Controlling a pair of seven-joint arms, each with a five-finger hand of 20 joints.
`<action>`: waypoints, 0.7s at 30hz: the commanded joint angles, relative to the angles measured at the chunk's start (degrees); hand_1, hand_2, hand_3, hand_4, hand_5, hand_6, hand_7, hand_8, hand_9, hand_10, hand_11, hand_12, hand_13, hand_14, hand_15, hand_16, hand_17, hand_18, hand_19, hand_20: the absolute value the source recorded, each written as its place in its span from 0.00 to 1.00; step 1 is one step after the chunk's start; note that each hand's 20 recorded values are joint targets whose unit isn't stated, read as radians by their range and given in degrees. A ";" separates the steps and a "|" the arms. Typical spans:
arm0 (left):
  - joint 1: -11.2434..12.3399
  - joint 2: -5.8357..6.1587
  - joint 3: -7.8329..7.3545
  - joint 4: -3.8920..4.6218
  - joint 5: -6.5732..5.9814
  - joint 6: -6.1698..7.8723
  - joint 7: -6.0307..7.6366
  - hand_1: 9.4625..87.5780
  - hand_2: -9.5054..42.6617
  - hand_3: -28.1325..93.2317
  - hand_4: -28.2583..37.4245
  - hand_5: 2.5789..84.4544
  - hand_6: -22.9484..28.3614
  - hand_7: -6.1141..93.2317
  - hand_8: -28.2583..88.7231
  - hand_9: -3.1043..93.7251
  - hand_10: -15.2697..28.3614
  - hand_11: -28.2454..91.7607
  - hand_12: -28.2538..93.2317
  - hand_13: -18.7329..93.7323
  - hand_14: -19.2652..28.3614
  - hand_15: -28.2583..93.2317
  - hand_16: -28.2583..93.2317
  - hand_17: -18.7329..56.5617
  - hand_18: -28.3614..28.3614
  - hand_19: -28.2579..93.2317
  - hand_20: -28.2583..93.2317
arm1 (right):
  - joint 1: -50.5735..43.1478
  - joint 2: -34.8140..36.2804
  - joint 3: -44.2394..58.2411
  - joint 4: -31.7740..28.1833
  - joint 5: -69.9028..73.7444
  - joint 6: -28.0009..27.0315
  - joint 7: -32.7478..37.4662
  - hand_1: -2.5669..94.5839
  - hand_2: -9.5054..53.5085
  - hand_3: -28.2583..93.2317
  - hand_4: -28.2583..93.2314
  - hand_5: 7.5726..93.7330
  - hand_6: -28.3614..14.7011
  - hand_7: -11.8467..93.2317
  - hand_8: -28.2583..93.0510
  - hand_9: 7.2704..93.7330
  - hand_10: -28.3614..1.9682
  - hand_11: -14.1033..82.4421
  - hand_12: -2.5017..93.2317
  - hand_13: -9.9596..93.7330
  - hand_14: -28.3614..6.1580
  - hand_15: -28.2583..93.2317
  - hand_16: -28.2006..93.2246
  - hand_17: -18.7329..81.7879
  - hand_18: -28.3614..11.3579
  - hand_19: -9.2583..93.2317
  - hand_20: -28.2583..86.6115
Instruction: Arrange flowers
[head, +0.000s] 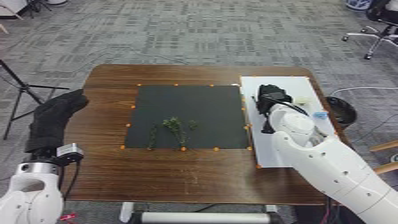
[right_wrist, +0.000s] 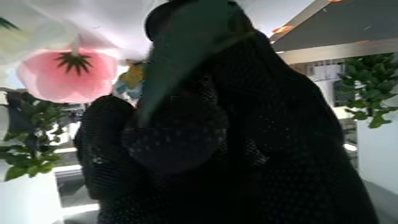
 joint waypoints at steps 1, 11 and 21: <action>0.04 0.19 -0.19 -0.31 -0.62 -0.53 -0.35 0.20 0.18 0.84 0.05 0.61 0.50 0.21 0.18 0.54 0.67 0.39 0.36 0.51 0.79 0.41 0.26 0.30 0.73 0.32 0.37 | -0.86 1.93 0.41 -3.16 8.17 4.94 0.86 0.70 0.00 0.66 0.17 0.81 0.55 0.28 0.44 0.97 0.62 0.37 0.41 1.00 0.79 0.67 0.55 0.84 0.42 1.00 0.69; 0.36 0.58 -0.59 -0.52 -0.79 -0.57 -0.84 0.20 0.18 0.84 0.04 0.61 0.50 0.21 0.18 0.54 0.67 0.39 0.36 0.50 0.79 0.41 0.26 0.30 0.73 0.32 0.37 | -2.79 4.03 2.60 -14.00 15.42 10.16 1.28 0.69 0.00 0.68 0.17 0.82 0.53 0.30 0.43 0.98 0.62 0.38 0.40 1.00 0.80 0.69 0.53 0.86 0.44 1.00 0.70; -0.15 1.07 -0.26 -0.39 -0.42 -1.13 -0.91 0.20 0.17 0.84 0.05 0.61 0.50 0.21 0.18 0.54 0.67 0.39 0.36 0.50 0.79 0.41 0.26 0.30 0.73 0.32 0.37 | -5.88 0.14 0.11 -19.08 14.29 11.60 -0.36 0.69 0.00 0.68 0.18 0.82 0.53 0.31 0.42 0.99 0.61 0.38 0.39 1.00 0.80 0.70 0.51 0.87 0.46 1.00 0.68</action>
